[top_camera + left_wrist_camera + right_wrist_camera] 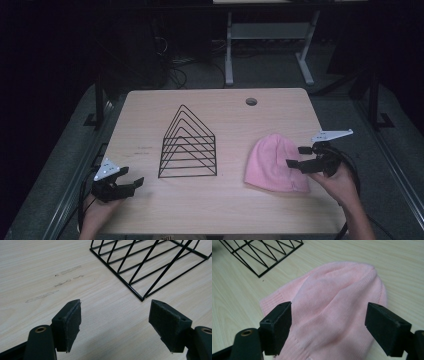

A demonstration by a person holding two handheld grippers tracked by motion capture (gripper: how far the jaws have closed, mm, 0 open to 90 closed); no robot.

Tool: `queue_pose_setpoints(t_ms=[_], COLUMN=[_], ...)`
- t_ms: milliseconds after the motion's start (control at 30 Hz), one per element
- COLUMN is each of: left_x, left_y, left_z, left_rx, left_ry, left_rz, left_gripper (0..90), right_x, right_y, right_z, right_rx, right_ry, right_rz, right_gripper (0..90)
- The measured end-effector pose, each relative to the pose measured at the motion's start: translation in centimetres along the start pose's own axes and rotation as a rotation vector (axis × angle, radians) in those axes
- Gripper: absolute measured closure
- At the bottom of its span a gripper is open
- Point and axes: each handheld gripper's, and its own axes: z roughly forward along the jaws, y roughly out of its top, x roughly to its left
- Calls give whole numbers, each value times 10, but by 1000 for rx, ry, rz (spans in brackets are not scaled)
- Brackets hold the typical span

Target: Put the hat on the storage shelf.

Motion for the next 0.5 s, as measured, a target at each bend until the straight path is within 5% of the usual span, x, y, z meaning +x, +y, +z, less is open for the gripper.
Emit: queue_pose_setpoints(t_ms=[500], left_x=[0], left_y=[0], left_z=[3], left_rx=[14], left_ry=[-12], left_rz=[11], left_gripper=[254], right_x=[-35], right_y=[32], right_z=[21], right_rx=[71], right_ry=[-5], right_rz=[24], right_gripper=[204])
